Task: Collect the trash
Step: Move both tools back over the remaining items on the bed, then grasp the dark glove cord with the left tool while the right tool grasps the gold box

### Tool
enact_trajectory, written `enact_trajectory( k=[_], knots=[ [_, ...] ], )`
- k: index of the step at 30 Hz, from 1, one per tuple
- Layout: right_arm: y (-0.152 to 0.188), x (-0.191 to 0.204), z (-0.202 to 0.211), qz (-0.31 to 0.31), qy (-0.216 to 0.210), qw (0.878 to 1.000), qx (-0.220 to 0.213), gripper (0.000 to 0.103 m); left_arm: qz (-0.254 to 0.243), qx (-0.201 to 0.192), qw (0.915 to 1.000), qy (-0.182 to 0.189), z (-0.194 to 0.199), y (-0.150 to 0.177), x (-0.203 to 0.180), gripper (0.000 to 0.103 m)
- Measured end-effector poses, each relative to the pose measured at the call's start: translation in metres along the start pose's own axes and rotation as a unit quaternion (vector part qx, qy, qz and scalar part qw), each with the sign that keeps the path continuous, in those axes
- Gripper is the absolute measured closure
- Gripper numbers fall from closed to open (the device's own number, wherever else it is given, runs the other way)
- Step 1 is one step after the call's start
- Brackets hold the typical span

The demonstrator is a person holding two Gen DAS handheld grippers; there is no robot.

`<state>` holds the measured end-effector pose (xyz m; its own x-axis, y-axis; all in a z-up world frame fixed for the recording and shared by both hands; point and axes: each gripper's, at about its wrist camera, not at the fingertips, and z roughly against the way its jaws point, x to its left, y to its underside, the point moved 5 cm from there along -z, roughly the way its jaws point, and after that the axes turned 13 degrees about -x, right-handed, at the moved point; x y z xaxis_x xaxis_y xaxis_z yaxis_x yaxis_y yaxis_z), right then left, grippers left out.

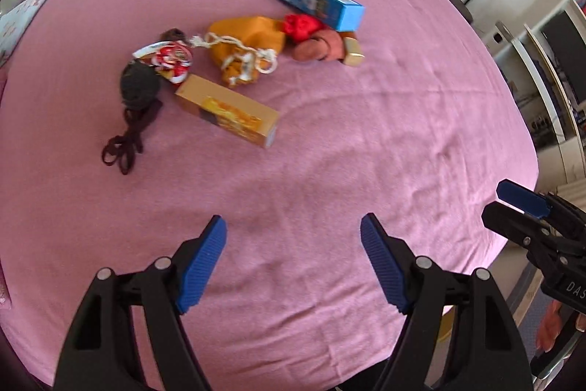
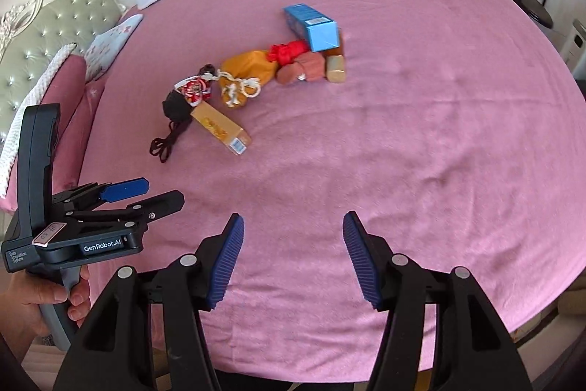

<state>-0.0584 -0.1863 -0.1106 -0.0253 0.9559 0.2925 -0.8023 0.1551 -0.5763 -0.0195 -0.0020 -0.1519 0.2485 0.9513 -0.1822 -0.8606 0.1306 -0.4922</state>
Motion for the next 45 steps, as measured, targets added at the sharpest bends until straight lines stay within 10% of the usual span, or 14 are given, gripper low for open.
enact_trajectory(
  k=[13,29,34,36,45],
  knots=[
    [-0.065,0.093,-0.106,0.127,-0.065,0.989,0.028,0.044,0.083,-0.014,0.9945,-0.063,-0.032,-0.043,0.114,0.028],
    [-0.072,0.113,-0.209,0.162,-0.071,0.98,0.089,0.044,0.087,0.073,0.9911,-0.069,-0.142,-0.044,0.178,0.03],
    [-0.069,0.115,-0.222,0.165,-0.068,0.979,0.101,0.044,0.088,0.089,0.989,-0.078,-0.159,-0.042,0.191,0.049],
    [-0.068,0.115,-0.227,0.169,-0.067,0.978,0.106,0.044,0.089,0.086,0.9888,-0.082,-0.155,-0.043,0.196,0.074],
    [-0.065,0.126,-0.251,0.197,-0.064,0.97,0.125,0.04,0.145,0.063,0.9875,-0.002,-0.122,-0.032,0.202,0.078]
  ],
)
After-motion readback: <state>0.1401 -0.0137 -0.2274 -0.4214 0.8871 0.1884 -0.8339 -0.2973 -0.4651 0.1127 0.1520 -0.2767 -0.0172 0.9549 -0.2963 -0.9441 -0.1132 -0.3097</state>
